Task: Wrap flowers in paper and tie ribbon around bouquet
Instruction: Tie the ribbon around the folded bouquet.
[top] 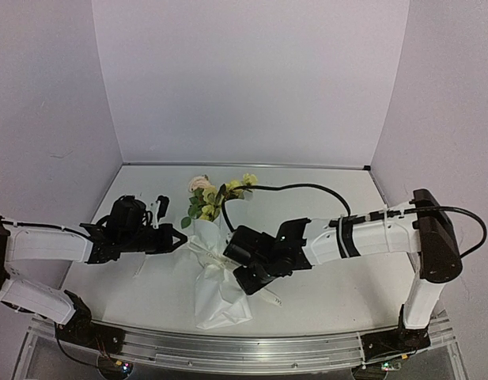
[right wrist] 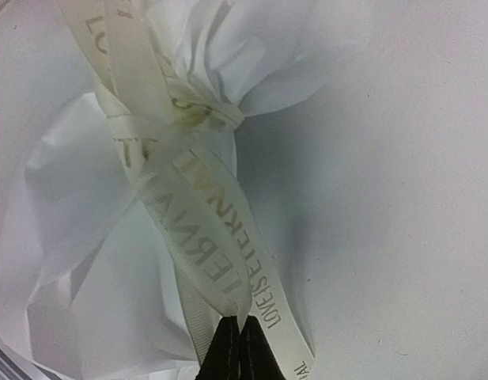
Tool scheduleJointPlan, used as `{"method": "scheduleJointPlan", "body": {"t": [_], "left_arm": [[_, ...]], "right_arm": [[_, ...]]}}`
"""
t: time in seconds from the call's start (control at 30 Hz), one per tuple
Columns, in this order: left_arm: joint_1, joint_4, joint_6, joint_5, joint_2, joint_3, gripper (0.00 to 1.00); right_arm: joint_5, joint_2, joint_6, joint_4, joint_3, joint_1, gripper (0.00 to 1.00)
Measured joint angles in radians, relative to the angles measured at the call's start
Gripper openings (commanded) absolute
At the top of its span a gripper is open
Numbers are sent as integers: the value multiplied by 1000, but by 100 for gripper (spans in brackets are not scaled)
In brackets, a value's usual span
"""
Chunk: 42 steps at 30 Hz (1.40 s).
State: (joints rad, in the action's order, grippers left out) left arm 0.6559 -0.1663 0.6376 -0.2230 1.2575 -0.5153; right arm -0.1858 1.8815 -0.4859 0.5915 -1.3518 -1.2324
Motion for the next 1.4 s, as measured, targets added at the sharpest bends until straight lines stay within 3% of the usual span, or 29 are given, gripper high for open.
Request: {"method": "scheduleJointPlan", "body": {"t": [0.63, 0.7, 0.83, 0.9, 1.17, 1.4], "left_arm": [[-82, 0, 88, -7, 5, 100, 0], [-84, -14, 96, -24, 5, 113, 0], [-88, -60, 95, -75, 5, 130, 0], [-88, -71, 87, -101, 5, 130, 0], [-88, -73, 57, -151, 22, 116, 0], [-88, -79, 46, -166, 48, 109, 0]], "right_arm": [[-80, -106, -291, -189, 205, 63, 0], [-73, -108, -299, -223, 227, 65, 6], [-11, -108, -261, -280, 242, 66, 41], [25, -108, -217, -306, 241, 67, 47], [125, -108, -27, -317, 198, 67, 52], [161, -75, 83, -294, 98, 84, 46]]}}
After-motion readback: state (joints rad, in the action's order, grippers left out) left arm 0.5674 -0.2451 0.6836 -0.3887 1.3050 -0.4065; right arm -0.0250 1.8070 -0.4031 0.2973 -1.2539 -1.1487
